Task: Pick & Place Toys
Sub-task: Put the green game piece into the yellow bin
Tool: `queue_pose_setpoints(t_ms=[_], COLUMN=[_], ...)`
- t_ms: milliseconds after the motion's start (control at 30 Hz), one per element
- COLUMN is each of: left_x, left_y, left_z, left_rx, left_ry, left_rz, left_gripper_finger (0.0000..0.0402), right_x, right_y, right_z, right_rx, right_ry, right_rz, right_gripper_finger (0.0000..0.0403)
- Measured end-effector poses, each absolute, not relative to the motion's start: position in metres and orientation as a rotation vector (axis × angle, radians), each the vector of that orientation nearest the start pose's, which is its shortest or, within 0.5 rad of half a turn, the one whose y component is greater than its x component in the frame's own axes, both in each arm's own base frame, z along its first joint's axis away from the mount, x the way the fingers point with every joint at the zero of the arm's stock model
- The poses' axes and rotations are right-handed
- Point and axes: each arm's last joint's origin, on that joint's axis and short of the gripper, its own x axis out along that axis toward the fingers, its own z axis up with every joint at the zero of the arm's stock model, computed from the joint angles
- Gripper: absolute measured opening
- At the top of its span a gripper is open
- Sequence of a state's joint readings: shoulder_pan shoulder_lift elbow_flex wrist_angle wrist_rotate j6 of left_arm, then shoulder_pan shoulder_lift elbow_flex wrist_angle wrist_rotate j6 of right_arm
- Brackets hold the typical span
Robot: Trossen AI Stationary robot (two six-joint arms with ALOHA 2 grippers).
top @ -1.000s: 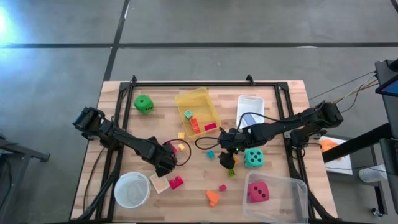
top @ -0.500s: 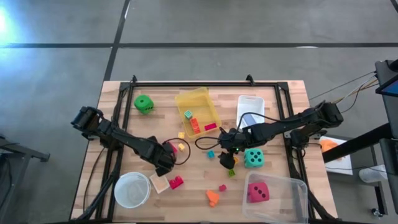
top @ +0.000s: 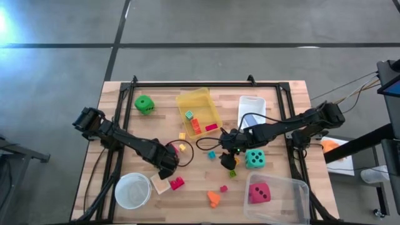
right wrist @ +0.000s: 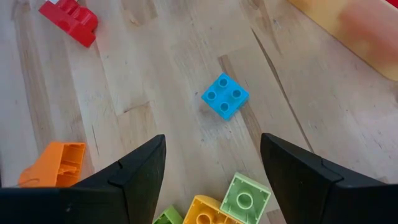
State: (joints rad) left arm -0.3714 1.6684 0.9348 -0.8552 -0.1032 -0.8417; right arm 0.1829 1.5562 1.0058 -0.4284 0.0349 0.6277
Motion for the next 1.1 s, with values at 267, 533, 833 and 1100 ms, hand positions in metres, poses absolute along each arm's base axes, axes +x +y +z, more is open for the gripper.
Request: queue_pose_setpoints(t_ms=[267, 533, 833, 1100], left_x=[0.249, 0.255, 0.270, 0.288], left_y=[-0.094, -0.094, -0.087, -0.060], left_z=[0.153, 0.174, 0.199, 0.220], left_rx=[-0.284, -0.226, -0.107, -0.024], left_ry=[1.502, 1.508, 1.453, 1.414], left_rz=[0.447, 0.479, 0.464, 0.430], left_gripper_finger=[0.0010, 0.0010, 0.0010, 0.0010], right_x=[0.305, 0.305, 0.305, 0.305], right_y=[0.055, 0.055, 0.056, 0.056], right_z=[0.210, 0.210, 0.210, 0.210], right_rx=[0.470, 0.469, 0.469, 0.469], right_ry=[0.978, 0.978, 0.978, 0.978], right_rz=[-0.173, -0.173, -0.173, -0.173], right_gripper_finger=[0.0254, 0.0254, 0.0254, 0.0254])
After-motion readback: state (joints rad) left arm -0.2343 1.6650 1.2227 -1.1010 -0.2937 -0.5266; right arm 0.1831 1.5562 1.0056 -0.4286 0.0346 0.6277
